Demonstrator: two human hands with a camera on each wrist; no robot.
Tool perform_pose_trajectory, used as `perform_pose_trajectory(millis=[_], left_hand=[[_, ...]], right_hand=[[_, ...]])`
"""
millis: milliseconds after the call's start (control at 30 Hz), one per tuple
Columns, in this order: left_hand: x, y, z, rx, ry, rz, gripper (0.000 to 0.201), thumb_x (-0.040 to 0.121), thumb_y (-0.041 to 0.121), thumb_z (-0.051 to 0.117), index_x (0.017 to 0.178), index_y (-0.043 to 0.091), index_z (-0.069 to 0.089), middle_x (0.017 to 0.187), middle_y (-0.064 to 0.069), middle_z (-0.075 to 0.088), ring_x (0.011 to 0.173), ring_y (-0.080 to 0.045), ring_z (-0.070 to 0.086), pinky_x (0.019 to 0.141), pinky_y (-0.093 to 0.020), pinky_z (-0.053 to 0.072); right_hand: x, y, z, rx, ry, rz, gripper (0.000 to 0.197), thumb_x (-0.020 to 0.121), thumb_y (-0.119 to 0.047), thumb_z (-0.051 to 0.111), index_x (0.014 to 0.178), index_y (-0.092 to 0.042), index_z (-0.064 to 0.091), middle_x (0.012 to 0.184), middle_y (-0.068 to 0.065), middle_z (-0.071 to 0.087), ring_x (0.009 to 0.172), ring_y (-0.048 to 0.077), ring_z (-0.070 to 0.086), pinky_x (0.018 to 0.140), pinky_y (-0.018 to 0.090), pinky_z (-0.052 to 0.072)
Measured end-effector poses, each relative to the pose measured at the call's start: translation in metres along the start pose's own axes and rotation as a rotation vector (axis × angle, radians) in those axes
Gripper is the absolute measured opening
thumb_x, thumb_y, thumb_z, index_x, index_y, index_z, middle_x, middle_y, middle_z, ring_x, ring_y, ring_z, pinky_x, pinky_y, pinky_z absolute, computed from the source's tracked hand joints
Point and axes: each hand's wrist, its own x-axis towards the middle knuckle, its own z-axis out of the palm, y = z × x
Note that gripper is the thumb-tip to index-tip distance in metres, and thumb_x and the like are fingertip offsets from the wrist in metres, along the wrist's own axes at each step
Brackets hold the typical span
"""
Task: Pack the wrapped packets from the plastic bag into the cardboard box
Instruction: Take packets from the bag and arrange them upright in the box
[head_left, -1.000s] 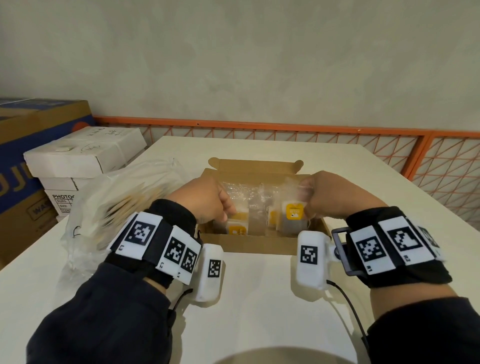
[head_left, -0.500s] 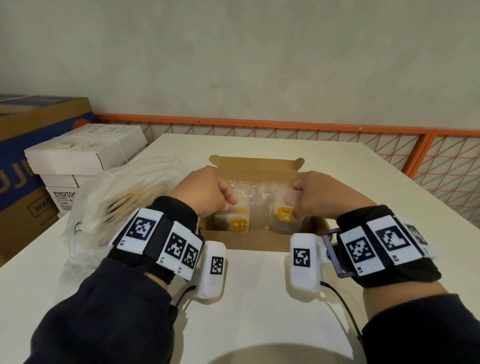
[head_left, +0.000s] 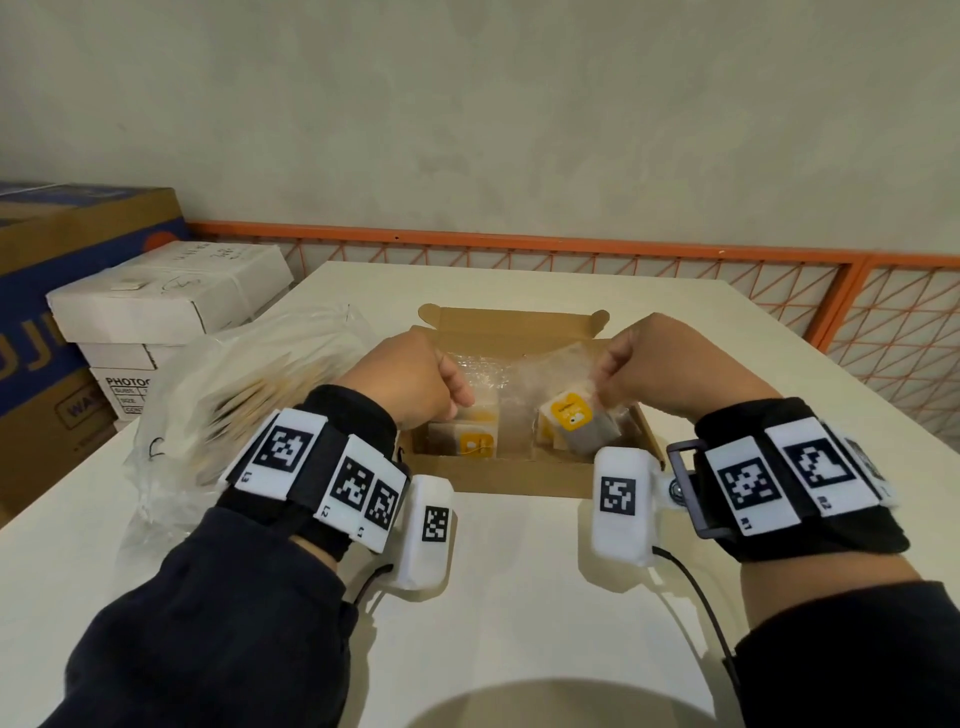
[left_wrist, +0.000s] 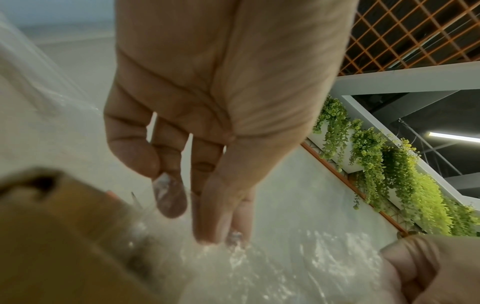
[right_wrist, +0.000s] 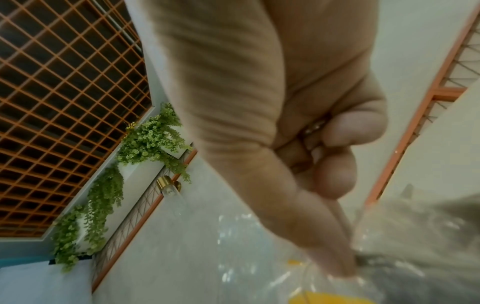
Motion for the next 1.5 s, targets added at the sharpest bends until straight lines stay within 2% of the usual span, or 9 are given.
perform_pose_trajectory(millis=[200,267,333,400,667,967,1133,1367,1500], left_hand=[[-0.001,0.001,-0.001,0.002,0.004,-0.011,0.018,0.083,0.003,0.064,0.094,0.015,0.072,0.093,0.005,0.062,0.094,-0.011,0.052,0.093,-0.027,0.038],[-0.001,0.001,-0.001,-0.005,0.001,-0.011,0.018,0.083,0.003,0.064,0.094,0.015,0.072,0.093,0.005,0.062,0.095,-0.011,0.052,0.094,-0.028,0.039],[-0.001,0.000,0.000,-0.006,-0.004,-0.013,0.019,0.083,0.003,0.065,0.095,0.015,0.072,0.093,0.005,0.062,0.095,-0.011,0.052,0.095,-0.028,0.039],[-0.001,-0.001,0.000,-0.005,-0.006,-0.013,0.019,0.083,0.003,0.064,0.095,0.015,0.072,0.093,0.005,0.062,0.095,-0.011,0.052,0.093,-0.027,0.038],[0.000,-0.002,0.000,-0.002,0.003,-0.005,0.019,0.083,0.003,0.064,0.095,0.016,0.072,0.096,0.005,0.061,0.097,-0.011,0.050,0.090,-0.025,0.036],[0.001,-0.003,0.000,0.000,-0.005,-0.003,0.019,0.083,0.004,0.065,0.095,0.016,0.072,0.093,0.006,0.061,0.095,-0.010,0.050,0.088,-0.024,0.036],[0.002,-0.004,0.000,-0.001,-0.010,-0.005,0.019,0.083,0.004,0.065,0.095,0.017,0.072,0.094,0.006,0.061,0.096,-0.010,0.050,0.089,-0.025,0.036],[0.002,-0.004,0.000,-0.007,-0.012,-0.013,0.019,0.083,0.005,0.065,0.097,0.016,0.072,0.096,0.005,0.062,0.097,-0.010,0.051,0.090,-0.025,0.036],[0.002,-0.005,0.001,-0.014,0.000,-0.007,0.017,0.082,0.006,0.066,0.093,0.017,0.072,0.094,0.005,0.062,0.096,-0.012,0.053,0.091,-0.026,0.038]], right_hand=[[0.002,0.000,0.012,-0.130,-0.149,0.025,0.025,0.071,-0.007,0.075,0.058,-0.017,0.056,0.059,-0.006,0.050,0.056,0.009,0.046,0.052,0.019,0.032],[0.001,0.000,0.014,-0.201,-0.166,0.043,0.016,0.073,-0.013,0.076,0.085,-0.014,0.066,0.083,-0.001,0.060,0.076,0.014,0.053,0.063,0.020,0.037],[0.001,0.001,0.013,-0.255,-0.145,0.050,0.044,0.075,-0.017,0.075,0.117,-0.010,0.062,0.115,0.006,0.063,0.102,0.020,0.056,0.078,0.022,0.037],[0.001,0.001,0.010,-0.278,-0.080,0.038,0.050,0.076,-0.019,0.075,0.123,-0.009,0.059,0.121,0.008,0.061,0.112,0.023,0.056,0.081,0.024,0.036],[0.003,0.003,0.005,-0.333,-0.034,0.041,0.034,0.075,0.002,0.065,0.106,-0.012,0.066,0.102,0.006,0.063,0.090,0.020,0.054,0.073,0.026,0.040],[0.009,0.008,0.007,-0.255,0.109,0.032,0.023,0.080,-0.008,0.064,0.103,-0.010,0.067,0.101,0.006,0.065,0.096,0.023,0.059,0.073,0.026,0.040],[0.006,0.010,-0.002,-0.139,0.118,0.002,0.008,0.082,-0.007,0.065,0.085,-0.009,0.072,0.082,-0.001,0.061,0.086,0.015,0.055,0.075,0.025,0.035],[0.009,0.013,-0.015,0.001,0.437,-0.064,0.017,0.089,-0.010,0.053,0.078,-0.017,0.062,0.085,0.003,0.061,0.080,0.019,0.055,0.071,0.026,0.037],[0.003,0.003,-0.021,0.171,0.279,-0.137,0.026,0.093,-0.011,0.049,0.070,-0.023,0.053,0.076,0.002,0.064,0.060,0.013,0.063,0.056,0.026,0.043]])
